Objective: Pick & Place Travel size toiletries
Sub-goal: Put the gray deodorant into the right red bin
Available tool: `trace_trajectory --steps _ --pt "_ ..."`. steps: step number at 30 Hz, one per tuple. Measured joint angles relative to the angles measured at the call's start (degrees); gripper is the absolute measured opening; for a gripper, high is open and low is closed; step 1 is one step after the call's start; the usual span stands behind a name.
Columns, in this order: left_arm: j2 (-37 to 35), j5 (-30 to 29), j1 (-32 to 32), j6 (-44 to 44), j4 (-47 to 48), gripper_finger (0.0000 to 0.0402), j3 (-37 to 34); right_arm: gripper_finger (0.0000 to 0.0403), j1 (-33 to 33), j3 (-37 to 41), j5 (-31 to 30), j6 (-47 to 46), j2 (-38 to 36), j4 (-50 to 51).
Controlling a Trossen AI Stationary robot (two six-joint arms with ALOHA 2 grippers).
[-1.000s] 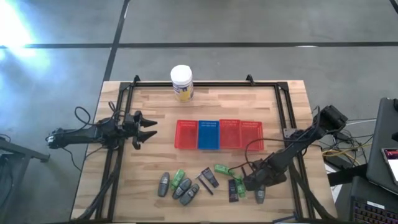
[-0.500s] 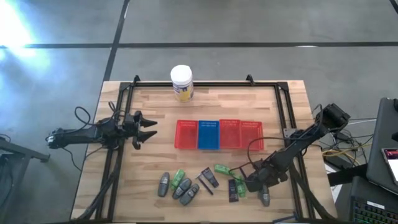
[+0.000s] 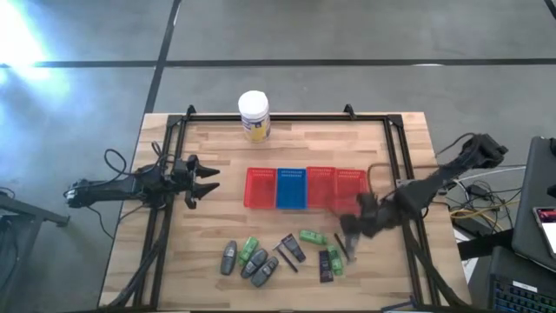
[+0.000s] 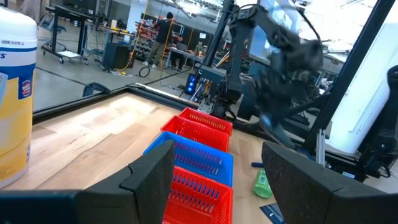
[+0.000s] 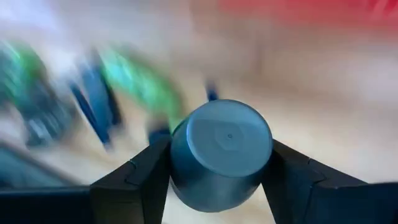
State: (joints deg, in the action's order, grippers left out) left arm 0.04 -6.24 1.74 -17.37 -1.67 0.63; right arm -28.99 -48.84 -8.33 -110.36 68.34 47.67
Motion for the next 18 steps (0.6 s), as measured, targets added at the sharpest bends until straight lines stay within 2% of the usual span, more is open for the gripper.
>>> trace_trajectory --steps 3,5,8,13,18 --pt "0.0 0.0 0.0 0.0 0.0 0.0248 0.0 0.0197 5.8 -4.2 -6.2 7.4 -1.9 10.2" --pt "0.0 0.0 0.0 0.0 0.0 0.0248 0.0 0.0197 11.0 -6.0 -5.9 13.5 -2.4 14.5" --pt "0.0 0.0 0.0 0.0 0.0 0.0248 0.0 0.0198 20.1 -6.6 -2.5 23.8 -2.3 16.8" --pt "0.0 0.0 0.0 0.0 0.0 0.0248 0.0 0.0200 34.5 -3.1 5.0 38.3 -1.2 14.2" --pt "0.0 0.0 0.0 0.0 0.0 0.0248 0.0 0.0201 43.0 1.2 12.5 46.4 0.4 9.3"
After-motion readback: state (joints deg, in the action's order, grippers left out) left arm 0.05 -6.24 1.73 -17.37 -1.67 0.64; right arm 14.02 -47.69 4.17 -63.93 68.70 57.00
